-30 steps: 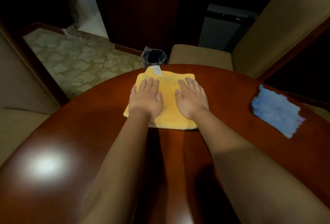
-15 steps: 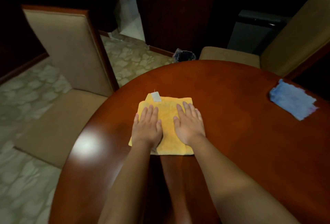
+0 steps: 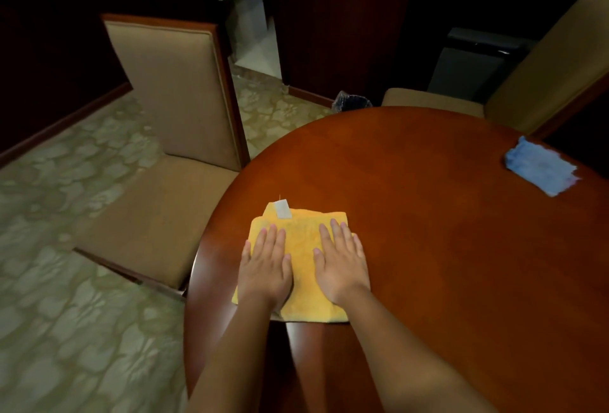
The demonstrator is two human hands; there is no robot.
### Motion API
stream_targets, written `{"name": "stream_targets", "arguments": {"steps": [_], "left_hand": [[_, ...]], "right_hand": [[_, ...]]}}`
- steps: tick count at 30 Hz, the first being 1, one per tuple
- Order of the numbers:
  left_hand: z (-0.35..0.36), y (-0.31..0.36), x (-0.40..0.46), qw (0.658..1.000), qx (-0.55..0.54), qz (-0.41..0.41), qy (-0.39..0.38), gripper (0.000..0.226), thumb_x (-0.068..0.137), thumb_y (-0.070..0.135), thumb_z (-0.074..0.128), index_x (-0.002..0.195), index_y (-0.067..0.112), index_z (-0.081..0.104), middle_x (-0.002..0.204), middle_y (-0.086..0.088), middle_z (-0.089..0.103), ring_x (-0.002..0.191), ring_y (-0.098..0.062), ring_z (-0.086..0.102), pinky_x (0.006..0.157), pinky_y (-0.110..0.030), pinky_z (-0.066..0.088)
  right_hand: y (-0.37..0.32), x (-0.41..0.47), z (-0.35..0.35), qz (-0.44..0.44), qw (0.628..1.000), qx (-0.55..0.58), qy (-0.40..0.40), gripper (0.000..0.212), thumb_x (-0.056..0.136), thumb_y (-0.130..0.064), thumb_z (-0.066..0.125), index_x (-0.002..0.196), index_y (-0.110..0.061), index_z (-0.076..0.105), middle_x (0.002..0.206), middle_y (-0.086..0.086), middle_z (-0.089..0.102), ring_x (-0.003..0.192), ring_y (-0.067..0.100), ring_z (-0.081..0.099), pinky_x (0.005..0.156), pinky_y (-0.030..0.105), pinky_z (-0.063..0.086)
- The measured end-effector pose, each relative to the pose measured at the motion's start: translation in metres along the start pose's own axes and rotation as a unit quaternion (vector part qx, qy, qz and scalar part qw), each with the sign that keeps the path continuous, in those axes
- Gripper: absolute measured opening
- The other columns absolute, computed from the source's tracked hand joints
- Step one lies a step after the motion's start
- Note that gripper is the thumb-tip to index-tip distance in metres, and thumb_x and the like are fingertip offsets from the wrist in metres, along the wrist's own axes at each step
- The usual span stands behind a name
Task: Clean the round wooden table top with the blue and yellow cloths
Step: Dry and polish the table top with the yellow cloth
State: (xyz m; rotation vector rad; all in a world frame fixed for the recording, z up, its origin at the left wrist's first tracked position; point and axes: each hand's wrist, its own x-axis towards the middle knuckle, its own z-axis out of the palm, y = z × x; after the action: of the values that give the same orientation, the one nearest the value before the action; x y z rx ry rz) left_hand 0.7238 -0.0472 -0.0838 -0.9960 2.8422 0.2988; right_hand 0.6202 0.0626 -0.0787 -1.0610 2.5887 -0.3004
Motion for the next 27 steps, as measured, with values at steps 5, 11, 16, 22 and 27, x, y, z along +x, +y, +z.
{"name": "stream_targets", "arguments": {"steps": [5,11,16,22,27], "left_hand": [[0.002,-0.004,0.022,1.000,0.002,0.010,0.017,0.082,0.074,0.050,-0.018,0.152,0.025,-0.003,0.159,0.008,-0.007,0.145,-0.009,-0.011,0.117,-0.036,-0.007],[0.000,-0.008,0.050,0.999,-0.002,0.017,0.032,0.081,0.077,0.051,-0.013,0.152,0.025,0.003,0.159,0.009,-0.002,0.145,-0.008,-0.007,0.118,-0.036,-0.004],[-0.001,-0.012,0.059,0.999,-0.009,0.016,0.032,0.080,0.078,0.052,-0.011,0.152,0.025,0.005,0.159,0.008,0.000,0.145,-0.007,-0.006,0.119,-0.036,-0.002],[-0.004,-0.015,0.073,0.999,0.002,0.031,0.026,0.081,0.077,0.053,-0.013,0.152,0.025,0.003,0.159,0.009,-0.001,0.145,-0.007,-0.007,0.119,-0.036,-0.002],[-0.010,-0.019,0.102,0.998,0.010,0.065,0.019,0.080,0.077,0.053,-0.013,0.152,0.026,0.000,0.159,0.009,-0.003,0.145,-0.007,-0.008,0.118,-0.035,-0.003]], "right_hand": [[0.000,0.019,0.000,0.003,1.000,-0.004,0.010,0.057,0.102,-0.043,0.013,0.153,-0.024,-0.006,0.159,-0.001,-0.016,0.145,0.017,-0.020,0.117,0.036,-0.012],[0.001,0.046,0.003,-0.007,0.999,0.024,0.040,0.056,0.102,-0.040,0.017,0.153,-0.024,-0.001,0.160,-0.001,-0.012,0.145,0.017,-0.017,0.118,0.038,-0.011],[-0.001,0.053,0.002,-0.007,0.998,0.029,0.053,0.056,0.102,-0.041,0.017,0.153,-0.024,0.000,0.160,-0.001,-0.010,0.146,0.018,-0.015,0.118,0.038,-0.010],[-0.003,0.062,0.000,0.003,0.998,0.029,0.062,0.056,0.102,-0.043,0.015,0.153,-0.024,0.000,0.160,-0.001,-0.010,0.145,0.017,-0.016,0.116,0.037,-0.012],[-0.007,0.081,-0.003,0.027,0.997,0.029,0.068,0.061,0.095,-0.043,0.003,0.153,-0.023,0.001,0.160,0.000,-0.008,0.146,0.018,-0.015,0.116,0.038,-0.012]]}}
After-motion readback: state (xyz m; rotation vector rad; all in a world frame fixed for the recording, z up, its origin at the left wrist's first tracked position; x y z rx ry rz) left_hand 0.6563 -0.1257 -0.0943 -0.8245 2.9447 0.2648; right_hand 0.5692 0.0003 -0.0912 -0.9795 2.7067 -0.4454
